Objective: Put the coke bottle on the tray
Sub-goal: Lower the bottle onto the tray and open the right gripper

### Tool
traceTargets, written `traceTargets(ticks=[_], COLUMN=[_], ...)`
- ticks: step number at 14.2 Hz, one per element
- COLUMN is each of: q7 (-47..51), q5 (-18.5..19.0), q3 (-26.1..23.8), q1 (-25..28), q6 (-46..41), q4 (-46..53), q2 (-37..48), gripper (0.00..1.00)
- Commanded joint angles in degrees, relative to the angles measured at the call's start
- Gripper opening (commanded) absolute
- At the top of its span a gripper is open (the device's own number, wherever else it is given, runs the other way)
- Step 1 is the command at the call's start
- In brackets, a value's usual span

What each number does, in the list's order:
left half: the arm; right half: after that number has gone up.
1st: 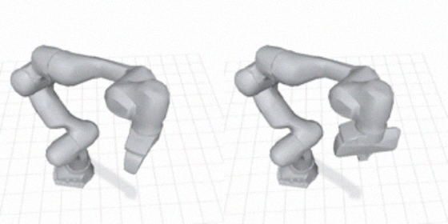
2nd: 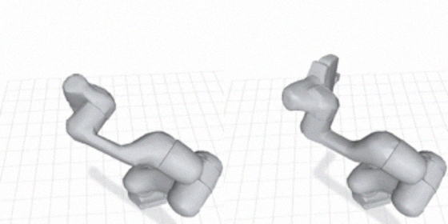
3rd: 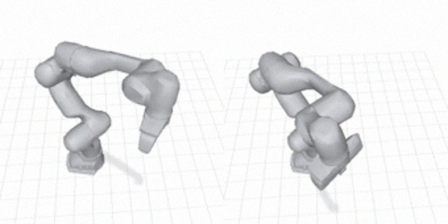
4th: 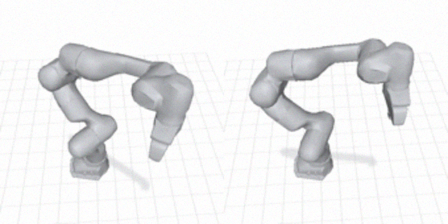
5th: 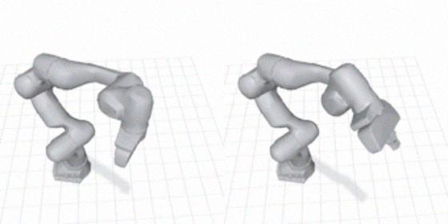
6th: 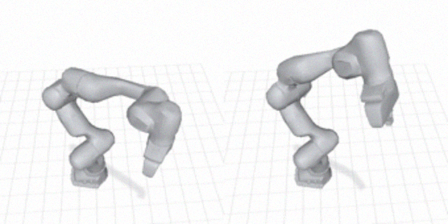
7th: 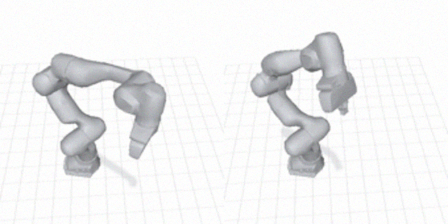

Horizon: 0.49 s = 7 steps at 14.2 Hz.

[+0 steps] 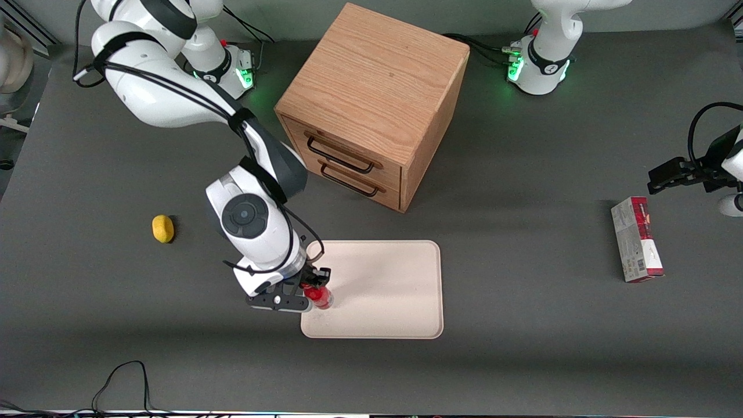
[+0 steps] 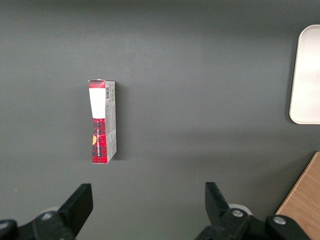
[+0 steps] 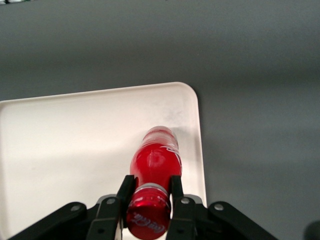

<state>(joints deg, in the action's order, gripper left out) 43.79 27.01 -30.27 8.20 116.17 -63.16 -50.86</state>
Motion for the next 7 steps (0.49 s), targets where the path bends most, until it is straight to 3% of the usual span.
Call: traceTargets(ticks=[1,3,4,5,7], q7=[-3.09,-2.40,-2.31,-2.22,-2.31], q5=[1.20,1.20,1.20,1.29,1.29], q3=[1.09,1.18,1.18,1.27,1.97], q1=[0.76,0.76,0.76,0.85,0.94], q6=[0.37,1.42,1.51,1.51,1.51], q4=[2.43,2.43,2.43,2.26,2.34], q2=[-1.43,-1.69,-2.04,-2.13,-2.05], gripper=[0.00,0.00,0.37,0.98,1.00])
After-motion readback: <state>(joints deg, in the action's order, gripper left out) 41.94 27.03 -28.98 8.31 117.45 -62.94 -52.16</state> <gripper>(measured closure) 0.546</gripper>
